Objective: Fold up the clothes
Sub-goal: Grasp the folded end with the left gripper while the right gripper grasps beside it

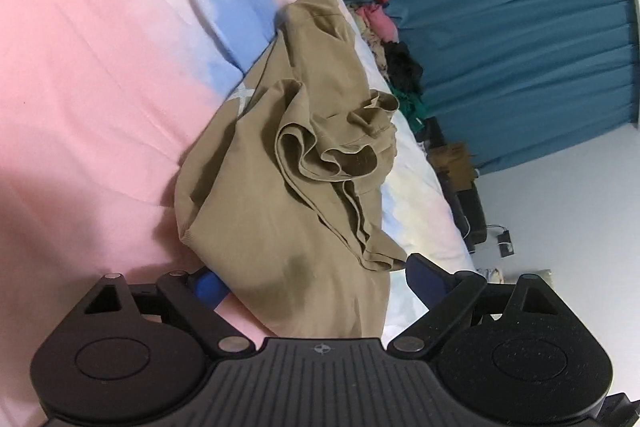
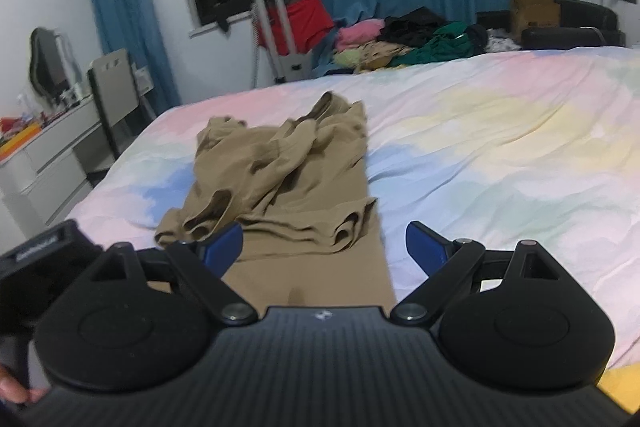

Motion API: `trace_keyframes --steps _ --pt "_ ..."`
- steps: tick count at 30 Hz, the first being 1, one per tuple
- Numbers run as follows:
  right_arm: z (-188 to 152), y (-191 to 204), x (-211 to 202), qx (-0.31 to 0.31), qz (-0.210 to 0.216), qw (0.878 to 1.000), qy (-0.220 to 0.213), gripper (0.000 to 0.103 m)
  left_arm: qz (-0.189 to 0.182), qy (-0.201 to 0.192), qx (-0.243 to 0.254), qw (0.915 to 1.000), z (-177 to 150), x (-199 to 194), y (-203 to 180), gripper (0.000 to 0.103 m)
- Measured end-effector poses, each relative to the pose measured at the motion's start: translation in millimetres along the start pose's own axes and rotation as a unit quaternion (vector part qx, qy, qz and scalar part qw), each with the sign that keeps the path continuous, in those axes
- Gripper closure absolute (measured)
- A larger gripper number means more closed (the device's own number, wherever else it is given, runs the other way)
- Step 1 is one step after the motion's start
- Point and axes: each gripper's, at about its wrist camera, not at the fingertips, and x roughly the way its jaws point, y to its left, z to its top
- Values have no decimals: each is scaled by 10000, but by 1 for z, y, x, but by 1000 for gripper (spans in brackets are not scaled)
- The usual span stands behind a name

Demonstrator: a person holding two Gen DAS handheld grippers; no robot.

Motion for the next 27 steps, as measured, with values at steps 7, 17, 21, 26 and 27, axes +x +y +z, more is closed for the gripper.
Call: trace_keyframes --steps 7,17,21,26,27 --pt "-1 -12 3 434 23 9990 120 13 200 2 -167 9997 1 4 9 31" --pt "-19 -36 21 2356 1465 9548 1067 13 187 -282 105 9994 3 -3 3 76" --pt "-45 -37 41 3344 2191 8986 1809 13 166 -444 265 9985 -2 -6 -3 90" --pt "-75 -41 60 4366 2488 8376 2142 12 -201 -570 104 9981 -2 -10 0 94" --pt "-77 -44 60 4485 2424 8347 2080 11 -292 -623 101 9976 -2 -11 -1 94"
